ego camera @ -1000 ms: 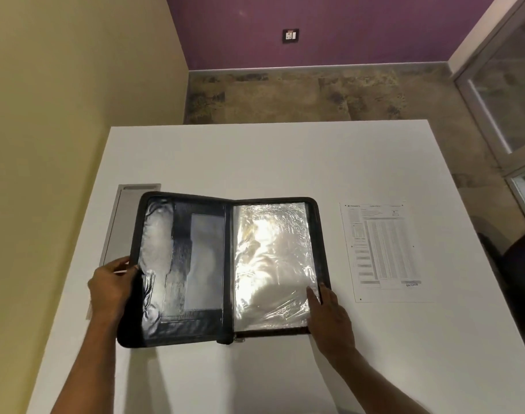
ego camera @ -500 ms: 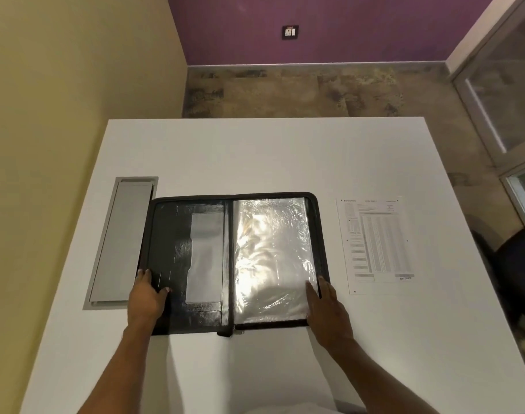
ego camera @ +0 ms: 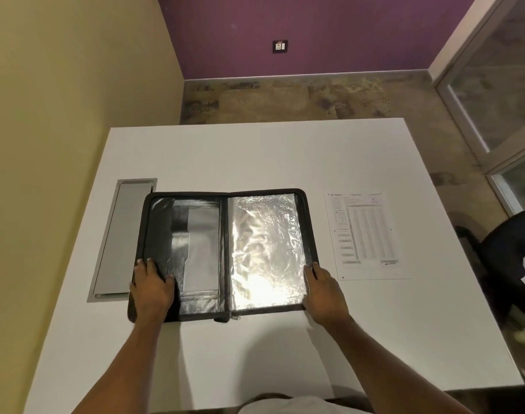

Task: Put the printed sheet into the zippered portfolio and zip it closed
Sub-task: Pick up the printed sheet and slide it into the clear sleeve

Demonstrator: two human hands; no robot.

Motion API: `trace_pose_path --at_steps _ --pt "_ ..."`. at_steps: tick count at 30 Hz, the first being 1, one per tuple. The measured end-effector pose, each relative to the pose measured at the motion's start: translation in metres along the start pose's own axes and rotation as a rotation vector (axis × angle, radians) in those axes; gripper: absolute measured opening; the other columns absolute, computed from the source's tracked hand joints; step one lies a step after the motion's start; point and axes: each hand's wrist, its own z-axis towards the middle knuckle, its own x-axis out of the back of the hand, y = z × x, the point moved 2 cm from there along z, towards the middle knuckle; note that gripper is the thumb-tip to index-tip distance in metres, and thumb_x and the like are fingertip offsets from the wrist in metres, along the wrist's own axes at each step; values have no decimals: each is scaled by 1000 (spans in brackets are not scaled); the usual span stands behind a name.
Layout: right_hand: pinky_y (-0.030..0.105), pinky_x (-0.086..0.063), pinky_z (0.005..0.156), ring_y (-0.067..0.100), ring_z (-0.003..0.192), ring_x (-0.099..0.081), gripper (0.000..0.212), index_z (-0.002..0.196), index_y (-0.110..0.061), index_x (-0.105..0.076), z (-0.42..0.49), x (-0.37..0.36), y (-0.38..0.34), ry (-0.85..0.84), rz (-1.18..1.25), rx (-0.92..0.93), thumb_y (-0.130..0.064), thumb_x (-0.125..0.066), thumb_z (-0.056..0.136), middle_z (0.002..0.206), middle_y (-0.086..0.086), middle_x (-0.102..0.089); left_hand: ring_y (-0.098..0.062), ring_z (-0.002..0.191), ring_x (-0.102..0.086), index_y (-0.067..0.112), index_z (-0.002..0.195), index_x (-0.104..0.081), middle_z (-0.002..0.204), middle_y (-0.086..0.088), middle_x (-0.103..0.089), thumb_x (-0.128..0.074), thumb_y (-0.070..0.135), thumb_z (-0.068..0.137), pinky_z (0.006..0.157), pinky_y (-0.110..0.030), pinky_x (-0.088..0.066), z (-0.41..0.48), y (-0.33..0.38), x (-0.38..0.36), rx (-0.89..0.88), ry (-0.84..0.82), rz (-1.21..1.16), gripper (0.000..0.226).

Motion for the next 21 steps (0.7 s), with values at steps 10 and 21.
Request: trace_pose_path --at_steps 10,21 --pt "38 -26 126 28 156 -25 74 163 -14 -17 1 24 45 76 54 -56 -25 -55 100 172 11 -17 -32 158 -24 9 161 -27 169 -11 -28 -56 29 104 128 -50 -8 -48 102 -29 -152 64 -72 67" --pt "39 -32 120 28 149 -34 72 161 -11 -24 35 73 147 128 80 -158 -32 -55 99 165 12 -30 -30 154 -31 0 160 -28 165 -16 -35 -50 22 106 126 -43 -26 -108 273 -88 -303 -78 -256 62"
